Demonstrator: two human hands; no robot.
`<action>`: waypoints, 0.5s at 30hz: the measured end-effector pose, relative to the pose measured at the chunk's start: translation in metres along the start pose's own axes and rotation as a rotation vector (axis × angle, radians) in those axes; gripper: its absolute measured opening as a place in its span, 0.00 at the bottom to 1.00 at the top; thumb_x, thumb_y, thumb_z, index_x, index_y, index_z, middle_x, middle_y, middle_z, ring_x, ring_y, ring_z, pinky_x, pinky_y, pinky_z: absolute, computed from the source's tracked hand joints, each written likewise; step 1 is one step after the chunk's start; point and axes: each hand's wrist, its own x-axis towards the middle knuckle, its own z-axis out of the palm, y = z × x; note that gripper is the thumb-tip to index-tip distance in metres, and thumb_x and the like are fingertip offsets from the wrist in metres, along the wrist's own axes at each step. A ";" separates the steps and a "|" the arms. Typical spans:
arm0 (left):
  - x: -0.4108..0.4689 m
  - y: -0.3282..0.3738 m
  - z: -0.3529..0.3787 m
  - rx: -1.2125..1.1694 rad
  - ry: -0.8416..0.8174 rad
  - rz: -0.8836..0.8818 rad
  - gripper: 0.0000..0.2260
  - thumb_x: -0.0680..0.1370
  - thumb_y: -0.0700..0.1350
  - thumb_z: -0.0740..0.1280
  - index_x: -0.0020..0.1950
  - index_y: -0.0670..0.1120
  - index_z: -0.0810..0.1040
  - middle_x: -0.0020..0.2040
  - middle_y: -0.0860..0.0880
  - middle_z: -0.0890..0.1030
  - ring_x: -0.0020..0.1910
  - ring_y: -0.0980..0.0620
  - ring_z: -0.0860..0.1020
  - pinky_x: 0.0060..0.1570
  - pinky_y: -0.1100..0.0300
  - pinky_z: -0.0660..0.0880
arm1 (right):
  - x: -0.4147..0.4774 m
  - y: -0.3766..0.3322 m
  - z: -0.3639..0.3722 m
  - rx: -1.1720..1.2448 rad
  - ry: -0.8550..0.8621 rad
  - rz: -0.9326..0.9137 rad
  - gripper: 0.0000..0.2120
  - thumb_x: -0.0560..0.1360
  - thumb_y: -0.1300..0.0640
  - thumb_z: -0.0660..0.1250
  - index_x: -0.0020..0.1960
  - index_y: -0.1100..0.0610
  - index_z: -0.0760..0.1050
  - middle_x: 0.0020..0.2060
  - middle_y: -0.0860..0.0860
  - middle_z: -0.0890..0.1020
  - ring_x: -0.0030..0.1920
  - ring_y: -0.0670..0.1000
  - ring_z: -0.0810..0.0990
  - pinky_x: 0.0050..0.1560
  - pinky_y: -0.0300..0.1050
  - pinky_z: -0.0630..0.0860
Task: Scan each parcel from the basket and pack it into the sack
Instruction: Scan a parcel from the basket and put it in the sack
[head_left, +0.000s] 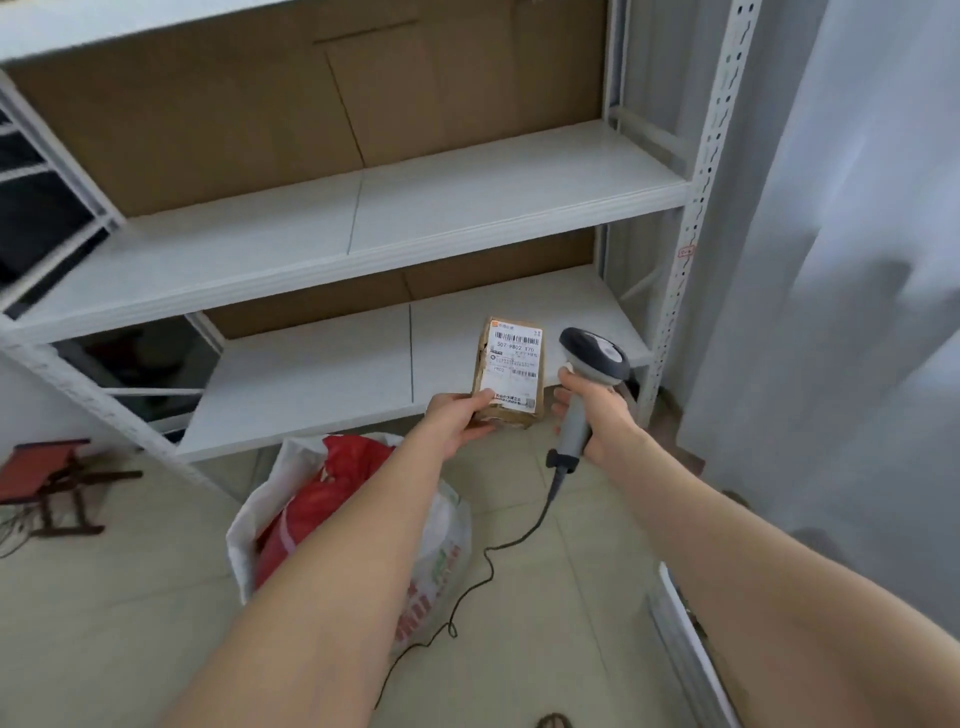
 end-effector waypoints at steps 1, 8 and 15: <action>-0.006 -0.005 -0.016 -0.011 0.019 -0.014 0.05 0.77 0.38 0.68 0.50 0.38 0.76 0.51 0.42 0.82 0.49 0.47 0.81 0.40 0.58 0.81 | -0.004 0.009 0.010 -0.011 -0.024 0.018 0.22 0.73 0.54 0.74 0.64 0.59 0.74 0.54 0.55 0.82 0.56 0.56 0.81 0.62 0.58 0.75; -0.035 -0.025 -0.124 -0.077 0.143 -0.072 0.08 0.78 0.44 0.66 0.51 0.39 0.76 0.51 0.41 0.81 0.47 0.47 0.81 0.38 0.56 0.81 | -0.026 0.065 0.088 -0.054 -0.172 0.128 0.12 0.73 0.56 0.75 0.53 0.55 0.75 0.46 0.53 0.82 0.52 0.54 0.82 0.49 0.53 0.77; -0.022 -0.026 -0.240 -0.125 0.243 -0.087 0.11 0.79 0.48 0.65 0.55 0.42 0.74 0.47 0.43 0.82 0.46 0.45 0.82 0.38 0.55 0.81 | -0.021 0.124 0.191 -0.111 -0.237 0.197 0.11 0.73 0.57 0.74 0.52 0.56 0.75 0.49 0.55 0.82 0.50 0.56 0.82 0.60 0.60 0.76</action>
